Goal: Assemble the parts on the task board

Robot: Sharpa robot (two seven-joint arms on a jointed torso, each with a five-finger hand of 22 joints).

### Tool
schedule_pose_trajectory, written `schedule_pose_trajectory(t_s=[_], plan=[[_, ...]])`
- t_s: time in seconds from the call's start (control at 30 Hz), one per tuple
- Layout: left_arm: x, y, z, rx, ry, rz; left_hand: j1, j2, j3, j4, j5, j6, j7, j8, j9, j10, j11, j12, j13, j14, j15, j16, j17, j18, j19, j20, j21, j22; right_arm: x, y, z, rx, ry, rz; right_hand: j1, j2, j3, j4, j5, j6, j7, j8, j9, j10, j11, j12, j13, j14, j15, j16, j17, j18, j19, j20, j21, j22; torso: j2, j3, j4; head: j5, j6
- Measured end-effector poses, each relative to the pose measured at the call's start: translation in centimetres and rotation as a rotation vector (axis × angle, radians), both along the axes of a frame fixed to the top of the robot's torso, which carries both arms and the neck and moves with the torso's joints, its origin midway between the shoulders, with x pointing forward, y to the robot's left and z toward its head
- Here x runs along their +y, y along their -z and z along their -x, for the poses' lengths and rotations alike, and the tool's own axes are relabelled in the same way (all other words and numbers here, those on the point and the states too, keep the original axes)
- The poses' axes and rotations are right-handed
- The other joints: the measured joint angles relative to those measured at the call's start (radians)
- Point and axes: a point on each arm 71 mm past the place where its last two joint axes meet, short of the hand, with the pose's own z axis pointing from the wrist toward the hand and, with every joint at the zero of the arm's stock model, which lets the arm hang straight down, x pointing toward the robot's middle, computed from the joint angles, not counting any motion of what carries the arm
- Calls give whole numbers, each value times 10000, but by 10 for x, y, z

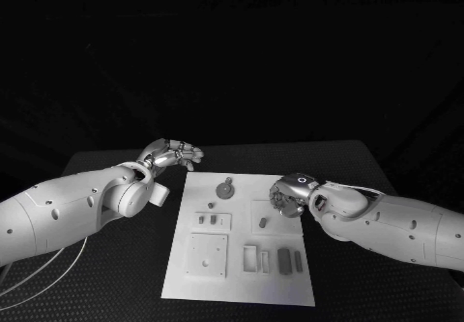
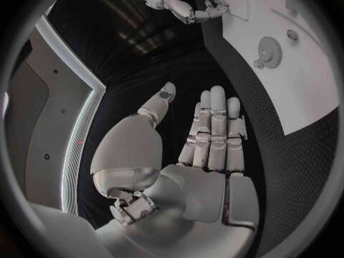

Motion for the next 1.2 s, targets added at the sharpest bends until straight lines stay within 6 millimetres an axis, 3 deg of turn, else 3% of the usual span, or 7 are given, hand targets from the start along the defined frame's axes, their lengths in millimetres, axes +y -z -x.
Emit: schedule_pose_trajectory(t_s=[1.0, 1.2], plan=[[3, 0, -2, 1, -86, -32, 0, 0, 0, 0, 0, 0, 0, 0, -8, 0, -1, 0, -8, 0, 0, 0, 32, 0, 74, -1, -36, 6, -6, -24, -8, 481, 185, -630, -161, 58, -30, -28, 234, -40, -1, -59, 117, -2, -1, -78, 117, 14, 15, 1, 86, 1, -21, 13, 106, 5, 4, 0, 0, 14, -17], [4, 1, -2, 2, -113, -39, 0, 0, 0, 0, 0, 0, 0, 0, -8, -4, 1, 0, -8, 0, 0, 0, 41, 1, 73, -1, -36, 6, 2, -27, -4, 870, 134, -1153, -209, 106, -100, -98, 378, -45, 2, -84, 148, -3, -1, -117, 164, 13, 16, 1, 117, 2, -60, -18, 149, 1, 4, 0, 6, 74, -13]])
